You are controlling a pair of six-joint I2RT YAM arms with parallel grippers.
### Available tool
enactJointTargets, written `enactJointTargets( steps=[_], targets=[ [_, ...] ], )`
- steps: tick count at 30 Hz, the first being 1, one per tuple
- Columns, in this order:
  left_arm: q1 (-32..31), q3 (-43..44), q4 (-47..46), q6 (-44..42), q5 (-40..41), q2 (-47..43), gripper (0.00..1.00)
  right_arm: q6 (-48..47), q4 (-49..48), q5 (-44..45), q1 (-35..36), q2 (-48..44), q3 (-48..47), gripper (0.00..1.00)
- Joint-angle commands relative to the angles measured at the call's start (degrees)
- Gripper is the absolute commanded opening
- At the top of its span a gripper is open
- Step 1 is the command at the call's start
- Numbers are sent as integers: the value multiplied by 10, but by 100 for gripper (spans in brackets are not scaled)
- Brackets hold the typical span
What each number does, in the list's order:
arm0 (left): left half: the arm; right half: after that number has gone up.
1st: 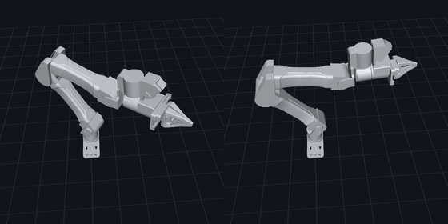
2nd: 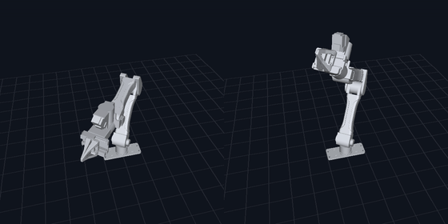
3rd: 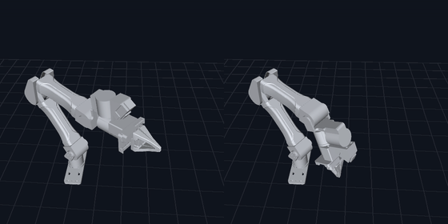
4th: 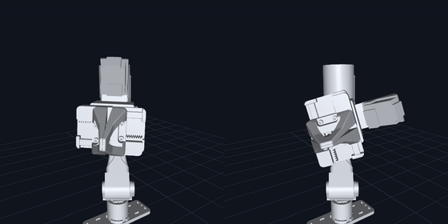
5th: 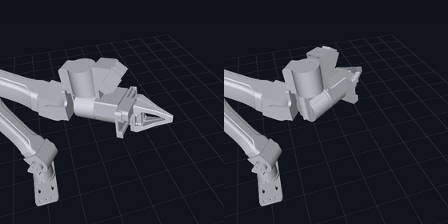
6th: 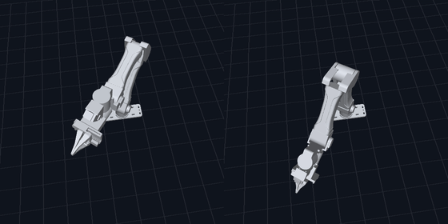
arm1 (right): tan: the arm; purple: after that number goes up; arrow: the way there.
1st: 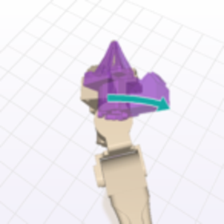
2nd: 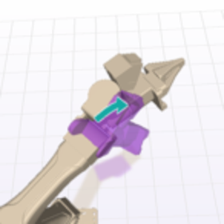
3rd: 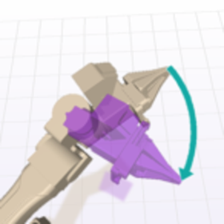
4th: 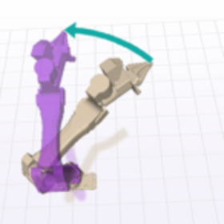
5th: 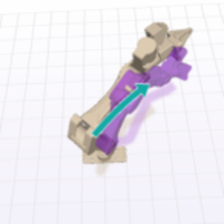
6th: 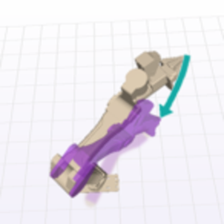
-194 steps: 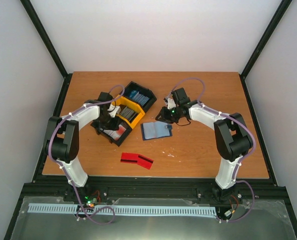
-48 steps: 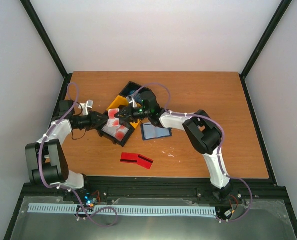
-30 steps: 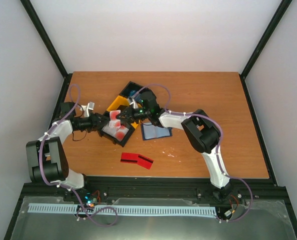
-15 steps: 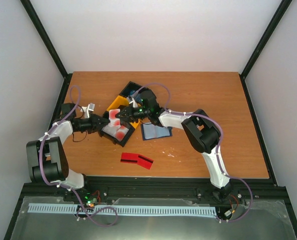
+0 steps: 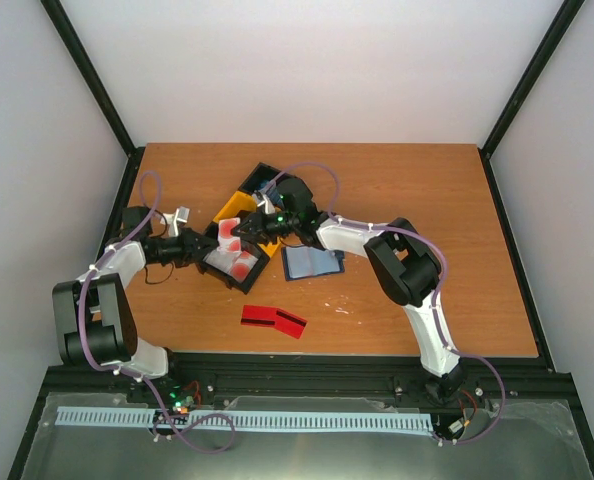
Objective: Put the credit cards into the card holder
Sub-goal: Pick up the credit card from the storage box.
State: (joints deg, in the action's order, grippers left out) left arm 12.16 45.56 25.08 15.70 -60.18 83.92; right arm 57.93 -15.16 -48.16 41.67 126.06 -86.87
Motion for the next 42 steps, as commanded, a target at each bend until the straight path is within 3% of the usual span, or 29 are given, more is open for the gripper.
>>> enactJointTargets(
  steps=[1,12,28,42],
  targets=[
    [-2,5,-12,-8,-41,-14,6,-28,24,22,-2,12,-16,3],
    [-3,-14,-85,80,-145,-20,7,-24,19,22,-1,15,-13,3],
    [-18,-2,-93,91,-150,18,9,30,-55,-8,6,32,-9,3],
    [-19,-35,-150,226,-155,-5,13,26,-30,20,10,31,-14,3]
  ],
)
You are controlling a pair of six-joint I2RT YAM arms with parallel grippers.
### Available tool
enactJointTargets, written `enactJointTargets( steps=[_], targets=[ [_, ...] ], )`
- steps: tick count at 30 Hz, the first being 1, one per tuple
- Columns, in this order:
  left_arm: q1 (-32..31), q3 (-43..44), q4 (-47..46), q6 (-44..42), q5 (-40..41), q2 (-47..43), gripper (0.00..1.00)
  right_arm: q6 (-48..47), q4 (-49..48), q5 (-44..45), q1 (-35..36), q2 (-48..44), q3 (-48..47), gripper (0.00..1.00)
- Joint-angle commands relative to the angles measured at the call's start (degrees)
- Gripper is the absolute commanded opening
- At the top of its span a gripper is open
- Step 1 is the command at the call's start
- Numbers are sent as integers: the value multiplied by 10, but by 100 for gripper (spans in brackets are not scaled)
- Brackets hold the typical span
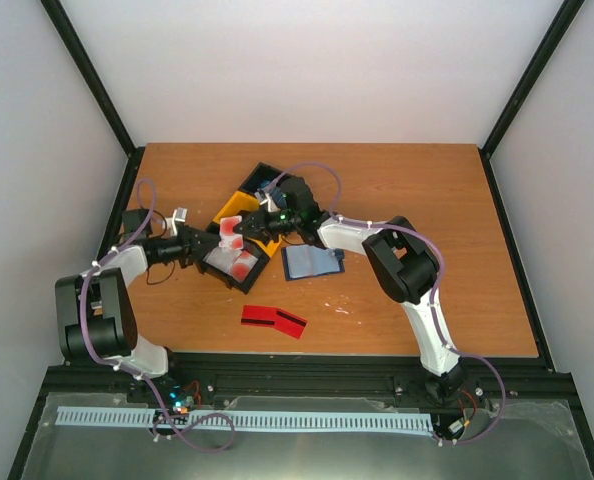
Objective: Put the credit cards into the card holder
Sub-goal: Pick up the credit card from the storage box.
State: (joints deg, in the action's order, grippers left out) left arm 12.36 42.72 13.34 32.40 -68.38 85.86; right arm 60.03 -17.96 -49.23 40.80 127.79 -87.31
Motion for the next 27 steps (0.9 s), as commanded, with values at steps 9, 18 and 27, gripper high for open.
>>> enactJointTargets(
  steps=[9,18,27],
  targets=[
    [-38,-5,-64,81,-64,-20,14,26,-27,21,21,15,-7,3],
    [-38,20,13,-11,25,-6,1,-3,-15,17,21,19,4,4],
    [-39,-6,47,-76,52,13,1,-26,-29,23,23,20,30,8]
  ],
)
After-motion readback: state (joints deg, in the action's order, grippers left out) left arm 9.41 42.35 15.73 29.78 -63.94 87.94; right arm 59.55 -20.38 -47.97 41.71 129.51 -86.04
